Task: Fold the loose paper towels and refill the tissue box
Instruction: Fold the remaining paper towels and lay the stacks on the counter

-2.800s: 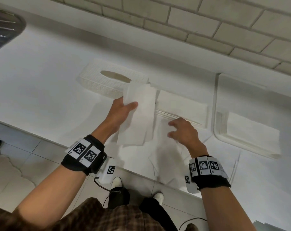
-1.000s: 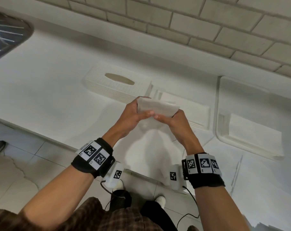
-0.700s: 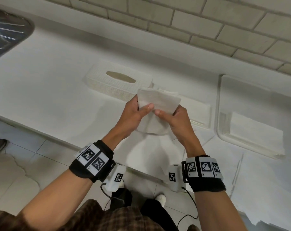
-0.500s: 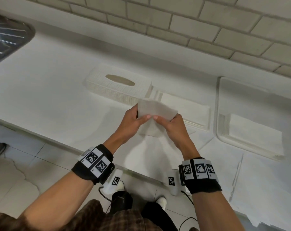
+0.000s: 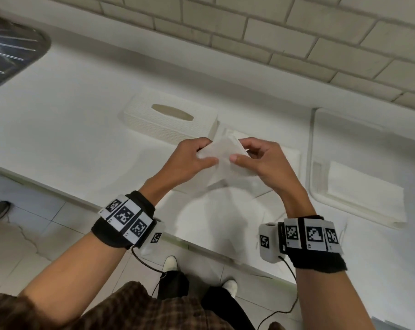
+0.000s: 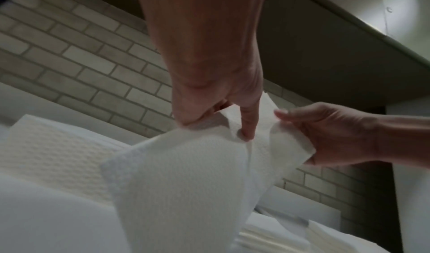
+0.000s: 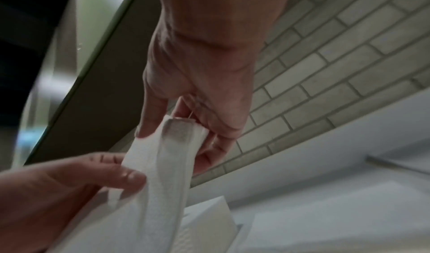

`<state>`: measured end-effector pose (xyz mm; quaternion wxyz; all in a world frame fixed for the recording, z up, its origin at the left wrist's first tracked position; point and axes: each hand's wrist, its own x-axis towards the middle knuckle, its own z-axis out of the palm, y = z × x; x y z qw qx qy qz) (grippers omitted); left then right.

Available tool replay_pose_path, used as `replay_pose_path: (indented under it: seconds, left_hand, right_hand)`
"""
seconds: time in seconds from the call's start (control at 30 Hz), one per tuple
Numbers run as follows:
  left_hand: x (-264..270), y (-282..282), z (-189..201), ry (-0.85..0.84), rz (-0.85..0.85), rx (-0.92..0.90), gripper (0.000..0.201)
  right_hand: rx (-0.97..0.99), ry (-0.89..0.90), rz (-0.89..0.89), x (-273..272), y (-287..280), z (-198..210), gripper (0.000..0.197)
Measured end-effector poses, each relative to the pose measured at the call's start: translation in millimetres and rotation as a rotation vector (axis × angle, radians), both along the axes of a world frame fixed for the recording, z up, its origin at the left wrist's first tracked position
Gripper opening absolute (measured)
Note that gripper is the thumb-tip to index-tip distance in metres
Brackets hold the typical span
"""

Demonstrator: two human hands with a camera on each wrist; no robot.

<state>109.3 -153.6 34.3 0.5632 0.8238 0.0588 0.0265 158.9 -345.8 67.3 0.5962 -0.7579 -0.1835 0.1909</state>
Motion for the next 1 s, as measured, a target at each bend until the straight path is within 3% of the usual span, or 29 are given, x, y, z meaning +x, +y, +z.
replay_pose_path:
  seconds: [0.07, 0.17, 0.3, 0.4, 0.6, 0.8, 1.0]
  left_hand:
    - [0.6, -2.6, 3.1, 0.028, -0.063, 0.071, 0.010]
    - [-0.1, 13.5, 3.9, 0.115, -0.094, 0.041, 0.011]
    - [-6.2, 44.5, -4.6, 0.181, 0.065, -0.340, 0.020]
    - [-7.2, 38.8, -17.2, 0.197, 0.154, -0.555, 0.026]
    - [-11.0, 30.8, -29.3, 0.078, 0.226, -0.535, 0.028]
    - [-11.5, 32.0, -41.6, 0.075, 0.224, -0.511, 0.025]
    - [-17.9, 37.4, -63.1, 0.200, 0.230, -0.419, 0.021]
  right_hand:
    - [-0.177, -0.041, 0.079, 1.6, 2.5, -4.2, 0.014]
    - [-0.169, -0.012, -0.011, 4.2, -6.9, -11.5, 0.009]
    - [0.049, 0.174, -0.156, 3.4, -25.4, -24.5, 0.014]
    - [0.027, 0.239, -0.178, -1.9, -17.5, -42.0, 0.015]
    - [0.061, 0.287, -0.296, -9.9, -15.2, -65.8, 0.019]
    - [0.096, 0.304, -0.326, -11.6, -19.6, -74.6, 0.022]
    - [0.002, 0.299, -0.289, -15.2, -18.9, -91.8, 0.024]
